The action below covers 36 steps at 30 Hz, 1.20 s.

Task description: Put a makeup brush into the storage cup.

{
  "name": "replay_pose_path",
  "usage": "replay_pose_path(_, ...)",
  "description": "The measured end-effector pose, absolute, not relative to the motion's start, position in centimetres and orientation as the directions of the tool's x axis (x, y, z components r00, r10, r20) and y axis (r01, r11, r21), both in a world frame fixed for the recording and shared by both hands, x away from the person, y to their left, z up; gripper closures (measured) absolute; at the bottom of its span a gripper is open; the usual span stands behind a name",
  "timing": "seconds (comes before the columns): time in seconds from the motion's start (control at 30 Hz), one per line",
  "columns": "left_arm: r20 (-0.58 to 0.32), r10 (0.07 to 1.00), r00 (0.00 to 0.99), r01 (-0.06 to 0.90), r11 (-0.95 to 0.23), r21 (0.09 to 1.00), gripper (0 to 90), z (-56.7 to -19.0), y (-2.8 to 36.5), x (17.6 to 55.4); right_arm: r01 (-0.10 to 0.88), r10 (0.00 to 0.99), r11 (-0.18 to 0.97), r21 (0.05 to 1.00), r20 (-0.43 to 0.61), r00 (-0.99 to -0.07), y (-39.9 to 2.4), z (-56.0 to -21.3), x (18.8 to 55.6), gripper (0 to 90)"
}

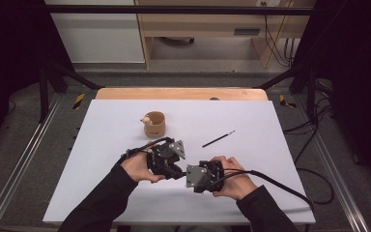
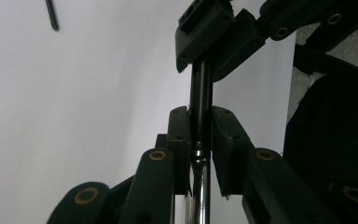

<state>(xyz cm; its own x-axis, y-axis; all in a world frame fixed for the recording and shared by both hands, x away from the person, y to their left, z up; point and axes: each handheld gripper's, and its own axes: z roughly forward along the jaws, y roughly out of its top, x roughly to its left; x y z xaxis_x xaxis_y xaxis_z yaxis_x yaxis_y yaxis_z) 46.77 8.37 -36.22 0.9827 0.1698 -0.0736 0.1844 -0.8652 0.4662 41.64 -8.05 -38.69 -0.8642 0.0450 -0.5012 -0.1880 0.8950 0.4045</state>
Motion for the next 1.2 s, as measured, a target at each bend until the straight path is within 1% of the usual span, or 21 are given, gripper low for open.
replay_pose_path(0.07,-0.07,0.174,0.982,0.186,-0.863,0.47,75.8,-36.2,8.5,46.8,-0.199,0.034,0.892,0.406,-0.499,-0.866,-8.1,-38.7,41.7,78.4)
replay_pose_path(0.27,-0.061,0.178,0.982,0.185,-0.855,0.484,73.9,-36.3,8.6,46.8,-0.191,0.043,0.887,0.42,-0.488,-0.872,-8.1,-38.7,41.6,79.6)
replay_pose_path(0.33,-0.059,0.173,0.983,0.179,-0.852,0.491,71.5,-36.3,8.7,46.8,-0.186,0.046,0.888,0.421,-0.485,-0.873,-8.1,-38.8,41.6,79.7)
replay_pose_path(0.4,-0.047,0.168,0.985,0.169,-0.851,0.498,67.3,-36.2,8.9,46.9,-0.173,0.057,0.89,0.421,-0.48,-0.876,-8.1,-38.9,41.7,79.7)
replay_pose_path(0.47,-0.029,0.193,0.981,0.18,-0.835,0.52,61.5,-36.1,9.1,46.8,-0.153,0.067,0.893,0.423,-0.462,-0.884,-8.1,-39.0,41.7,79.7)
replay_pose_path(0.5,-0.02,0.201,0.979,0.181,-0.829,0.529,58.1,-35.9,9.3,46.9,-0.161,0.057,0.895,0.416,-0.464,-0.884,-8.2,-39.0,41.8,79.7)
replay_pose_path(0.57,-0.004,0.221,0.975,0.186,-0.811,0.555,52.0,-35.7,9.8,47.0,-0.151,0.065,0.895,0.42,-0.457,-0.887,-8.2,-39.1,41.9,79.7)
replay_pose_path(0.6,0.0,0.232,0.973,0.191,-0.803,0.564,47.8,-35.6,10.0,47.0,-0.135,0.085,0.892,0.432,-0.452,-0.888,-8.2,-39.1,41.9,79.7)
replay_pose_path(0.63,0.012,0.239,0.971,0.189,-0.798,0.572,45.9,-35.4,10.2,47.1,-0.147,0.073,0.892,0.427,-0.456,-0.887,-8.3,-39.1,42.1,79.7)
replay_pose_path(0.7,0.033,0.257,0.966,0.189,-0.787,0.587,40.3,-35.2,10.9,47.3,-0.125,0.094,0.891,0.437,-0.446,-0.89,-8.4,-39.0,42.2,79.7)
replay_pose_path(0.73,0.033,0.279,0.96,0.202,-0.767,0.609,38.3,-35.2,11.1,47.3,-0.114,0.112,0.887,0.447,-0.448,-0.887,-8.5,-39.1,42.2,79.7)
replay_pose_path(0.8,0.034,0.307,0.951,0.219,-0.747,0.628,35.1,-35.2,11.5,47.4,-0.112,0.113,0.884,0.453,-0.44,-0.891,-8.8,-39.0,42.5,79.7)
replay_pose_path(0.9,0.047,0.327,0.944,0.224,-0.739,0.635,28.9,-35.3,12.1,47.4,-0.083,0.141,0.884,0.46,-0.432,-0.891,-9.2,-39.3,42.7,79.7)
replay_pose_path(1.07,0.062,0.384,0.921,0.246,-0.7,0.671,22.5,-35.6,13.2,47.5,-0.051,0.181,0.873,0.485,-0.419,-0.89,-9.9,-39.8,43.0,79.7)
replay_pose_path(1.17,0.059,0.42,0.906,0.261,-0.661,0.704,20.8,-35.8,13.9,47.4,-0.048,0.179,0.874,0.483,-0.414,-0.893,-10.3,-39.8,43.1,79.6)
replay_pose_path(1.2,0.063,0.431,0.9,0.263,-0.653,0.71,20.1,-35.9,14.1,47.3,-0.022,0.203,0.869,0.494,-0.397,-0.895,-10.4,-39.9,43.0,79.6)
